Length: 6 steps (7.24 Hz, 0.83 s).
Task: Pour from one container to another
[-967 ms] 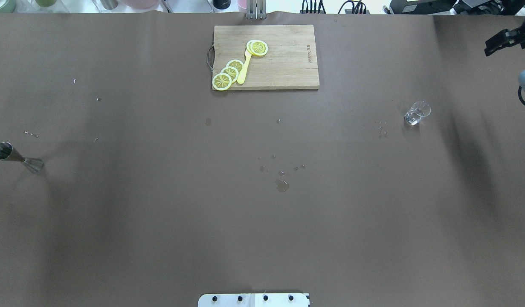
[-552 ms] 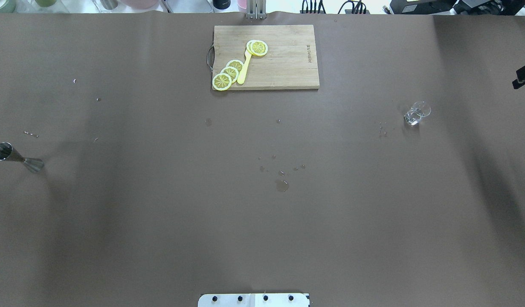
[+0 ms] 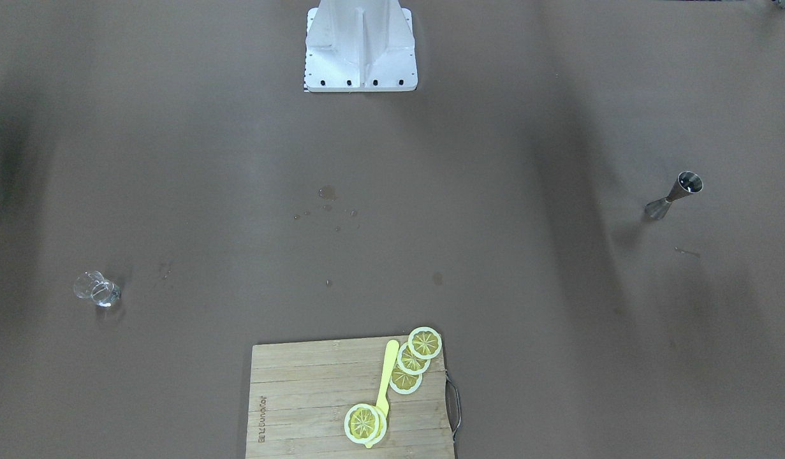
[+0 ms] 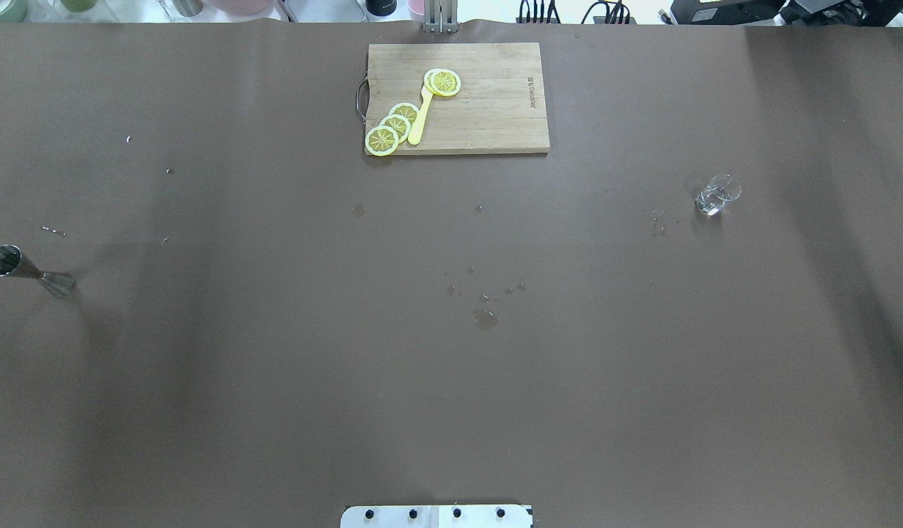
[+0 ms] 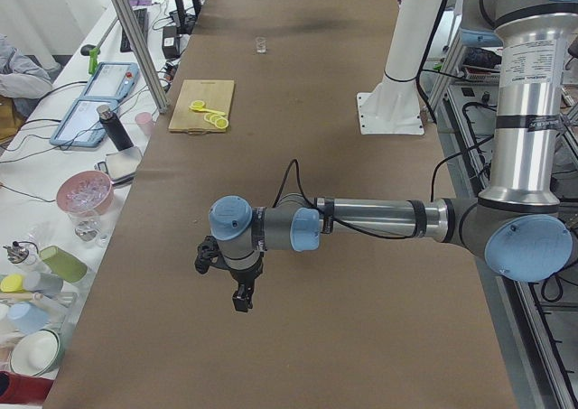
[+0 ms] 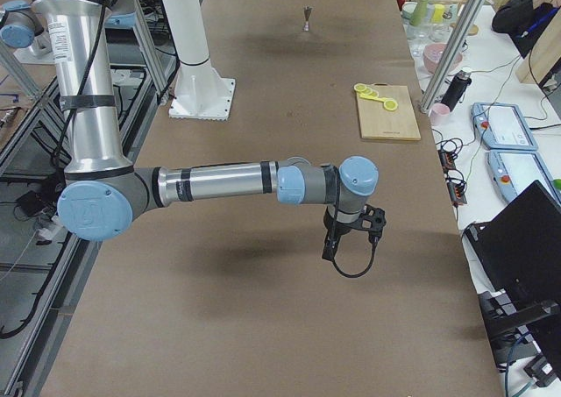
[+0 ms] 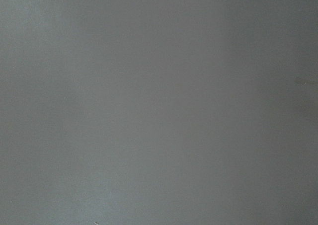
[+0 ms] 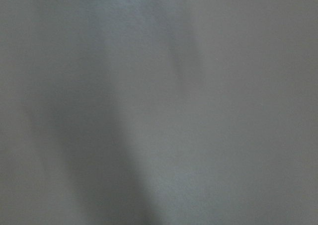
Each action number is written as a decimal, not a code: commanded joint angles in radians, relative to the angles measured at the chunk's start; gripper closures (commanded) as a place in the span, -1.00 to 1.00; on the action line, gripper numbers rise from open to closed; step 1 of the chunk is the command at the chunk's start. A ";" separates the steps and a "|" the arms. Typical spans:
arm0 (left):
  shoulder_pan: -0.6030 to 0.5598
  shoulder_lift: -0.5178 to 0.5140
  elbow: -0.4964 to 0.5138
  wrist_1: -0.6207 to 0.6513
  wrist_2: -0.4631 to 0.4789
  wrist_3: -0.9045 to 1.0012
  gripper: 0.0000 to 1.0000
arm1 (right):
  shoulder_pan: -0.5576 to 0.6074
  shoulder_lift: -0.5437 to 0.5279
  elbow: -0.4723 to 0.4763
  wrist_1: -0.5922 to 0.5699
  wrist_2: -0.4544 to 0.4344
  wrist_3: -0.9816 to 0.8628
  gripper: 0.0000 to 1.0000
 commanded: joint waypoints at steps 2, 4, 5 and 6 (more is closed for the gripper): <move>0.000 0.002 0.001 -0.001 0.003 0.000 -0.97 | 0.020 -0.037 0.001 0.007 0.019 0.000 -1.00; -0.002 0.002 -0.001 -0.001 0.003 0.000 -0.97 | 0.020 -0.046 -0.008 0.143 -0.045 -0.003 -1.00; -0.002 0.002 -0.001 -0.001 0.003 0.000 -0.97 | 0.020 -0.057 -0.005 0.164 -0.046 -0.012 -1.00; -0.002 0.002 -0.002 -0.001 0.001 0.000 -0.97 | 0.020 -0.057 -0.004 0.166 -0.046 -0.041 -1.00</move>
